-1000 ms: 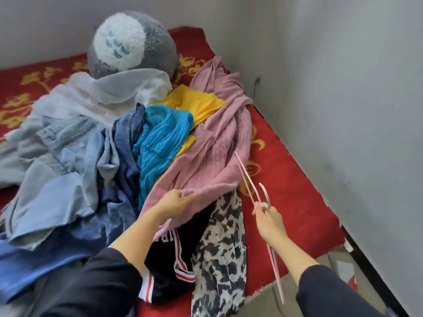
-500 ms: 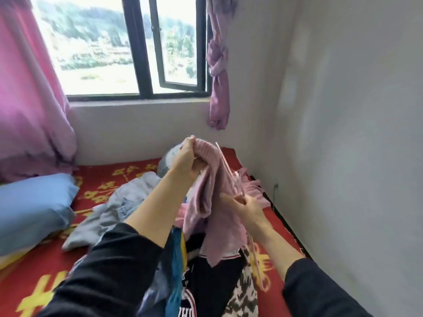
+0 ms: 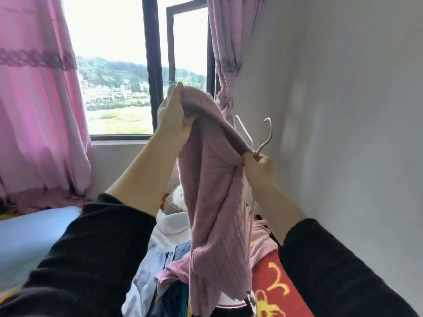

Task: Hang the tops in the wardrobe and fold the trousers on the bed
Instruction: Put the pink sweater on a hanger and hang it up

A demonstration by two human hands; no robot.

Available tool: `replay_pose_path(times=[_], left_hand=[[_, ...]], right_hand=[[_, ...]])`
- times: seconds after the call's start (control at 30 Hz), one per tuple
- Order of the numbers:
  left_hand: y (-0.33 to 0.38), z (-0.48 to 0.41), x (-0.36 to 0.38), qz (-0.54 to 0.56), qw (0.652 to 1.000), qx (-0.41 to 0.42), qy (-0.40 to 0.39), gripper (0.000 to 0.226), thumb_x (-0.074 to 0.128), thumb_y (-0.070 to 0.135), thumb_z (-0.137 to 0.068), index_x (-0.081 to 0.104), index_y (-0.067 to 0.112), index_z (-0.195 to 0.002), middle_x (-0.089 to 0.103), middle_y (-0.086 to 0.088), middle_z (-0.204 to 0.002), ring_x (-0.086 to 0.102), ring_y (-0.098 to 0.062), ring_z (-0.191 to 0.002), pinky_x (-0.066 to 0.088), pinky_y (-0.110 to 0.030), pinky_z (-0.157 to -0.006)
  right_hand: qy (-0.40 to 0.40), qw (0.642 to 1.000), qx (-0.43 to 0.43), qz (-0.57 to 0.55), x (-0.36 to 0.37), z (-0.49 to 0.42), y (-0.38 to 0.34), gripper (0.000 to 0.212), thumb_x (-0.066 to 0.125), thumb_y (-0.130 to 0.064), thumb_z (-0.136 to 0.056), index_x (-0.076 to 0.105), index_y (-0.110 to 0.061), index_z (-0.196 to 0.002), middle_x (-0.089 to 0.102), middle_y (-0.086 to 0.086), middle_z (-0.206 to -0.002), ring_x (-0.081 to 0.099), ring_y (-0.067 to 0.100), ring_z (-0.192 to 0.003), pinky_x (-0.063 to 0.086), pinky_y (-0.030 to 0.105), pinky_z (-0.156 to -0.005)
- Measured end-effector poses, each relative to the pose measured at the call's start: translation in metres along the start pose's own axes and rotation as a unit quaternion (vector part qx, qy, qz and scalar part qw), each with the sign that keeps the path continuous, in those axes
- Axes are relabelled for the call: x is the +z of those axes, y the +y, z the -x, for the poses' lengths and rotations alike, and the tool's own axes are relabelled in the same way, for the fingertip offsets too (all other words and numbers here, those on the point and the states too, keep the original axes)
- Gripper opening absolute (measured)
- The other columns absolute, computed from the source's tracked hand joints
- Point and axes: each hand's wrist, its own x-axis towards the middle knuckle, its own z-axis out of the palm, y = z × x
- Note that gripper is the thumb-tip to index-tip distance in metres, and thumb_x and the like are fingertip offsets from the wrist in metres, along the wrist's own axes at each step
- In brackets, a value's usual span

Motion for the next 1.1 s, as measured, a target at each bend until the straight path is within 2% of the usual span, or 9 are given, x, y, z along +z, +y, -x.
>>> replay_pose_path(times=[0.07,0.17,0.3,0.47,0.53,0.67,0.8,0.93,1.1], left_hand=[[0.026,-0.005,-0.001,-0.211,0.972,0.101,0.025,0.03,0.062,0.039,-0.089,0.064,0.009,-0.088,0.056,-0.004,-0.091,0.056,-0.013,-0.089,0.05,-0.029,-0.083],[0.034,-0.003,-0.025,-0.477,0.845,0.223,0.091,0.036,0.054,0.045,-0.088,0.058,0.019,-0.064,0.045,0.002,-0.082,0.049,-0.016,-0.095,0.03,-0.022,-0.083],[-0.012,0.003,-0.08,-0.448,0.885,0.066,0.105,0.028,0.057,0.032,-0.085,0.059,0.013,-0.065,0.048,-0.004,-0.063,0.044,-0.018,-0.059,0.032,-0.024,-0.045],[-0.106,0.032,-0.157,-0.511,0.847,-0.132,0.058,0.067,0.06,0.067,-0.067,0.07,0.003,-0.086,0.07,-0.012,-0.094,0.062,-0.025,-0.087,0.047,-0.032,-0.074],[-0.127,0.039,-0.173,-0.498,0.845,-0.196,0.009,0.081,0.067,0.08,-0.052,0.063,0.006,-0.087,0.067,-0.008,-0.095,0.063,-0.02,-0.085,0.05,-0.03,-0.07],[-0.133,0.041,-0.186,-0.411,0.856,-0.301,-0.092,0.086,0.092,0.046,-0.052,0.048,0.006,-0.114,0.059,-0.01,-0.115,0.064,-0.017,-0.098,0.057,-0.031,-0.075],[-0.139,0.039,-0.188,-0.408,0.869,-0.266,-0.09,0.021,0.077,0.013,-0.074,0.07,0.005,-0.093,0.072,-0.016,-0.099,0.069,-0.024,-0.089,0.055,-0.042,-0.089],[-0.15,0.043,-0.182,-0.397,0.876,-0.265,-0.07,0.02,0.075,0.035,-0.077,0.077,0.016,-0.084,0.074,-0.006,-0.089,0.069,-0.019,-0.082,0.058,-0.032,-0.078],[-0.163,0.048,-0.184,-0.493,0.84,-0.223,-0.039,0.023,0.063,0.029,-0.08,0.074,0.009,-0.079,0.063,-0.001,-0.074,0.057,-0.015,-0.073,0.045,-0.027,-0.065]], right_hand=[[0.063,0.997,-0.044,-0.007,-0.007,-0.019,-0.031,0.02,0.057,-0.016,-0.087,0.059,-0.011,-0.068,0.052,-0.001,-0.06,0.049,0.014,-0.055,0.038,0.025,-0.05],[0.076,0.991,-0.1,0.039,-0.013,-0.036,-0.042,0.02,0.057,-0.02,-0.088,0.065,-0.004,-0.079,0.058,0.003,-0.069,0.053,0.017,-0.062,0.04,0.025,-0.054],[0.01,0.992,-0.082,0.099,-0.001,-0.032,0.0,0.017,0.058,-0.018,-0.088,0.071,-0.007,-0.088,0.06,0.002,-0.075,0.054,0.016,-0.069,0.04,0.024,-0.06],[-0.017,0.988,0.022,0.154,0.009,-0.024,0.073,0.013,0.063,-0.014,-0.084,0.069,-0.003,-0.081,0.06,0.008,-0.073,0.056,0.02,-0.073,0.045,0.035,-0.071],[-0.031,0.978,0.064,0.194,0.006,-0.022,0.103,0.022,0.065,-0.022,-0.082,0.066,-0.001,-0.076,0.059,0.009,-0.07,0.055,0.021,-0.072,0.047,0.037,-0.071],[-0.035,0.968,0.095,0.231,-0.005,-0.033,0.155,0.033,0.061,-0.037,-0.069,0.065,-0.004,-0.064,0.06,0.005,-0.065,0.057,0.02,-0.069,0.054,0.045,-0.076],[-0.078,0.956,0.112,0.26,-0.011,-0.011,0.135,0.021,0.068,-0.025,-0.077,0.062,-0.009,-0.063,0.06,0.002,-0.063,0.057,0.023,-0.069,0.045,0.034,-0.073],[-0.08,0.961,0.119,0.237,-0.016,-0.008,0.14,0.035,0.067,-0.023,-0.083,0.052,-0.012,-0.054,0.048,0.001,-0.052,0.046,0.018,-0.051,0.037,0.023,-0.049],[-0.002,0.99,0.125,0.064,-0.019,-0.014,0.125,0.058,0.051,-0.046,-0.093,0.056,-0.011,-0.047,0.048,-0.006,-0.035,0.047,0.017,-0.047,0.038,0.03,-0.058]])
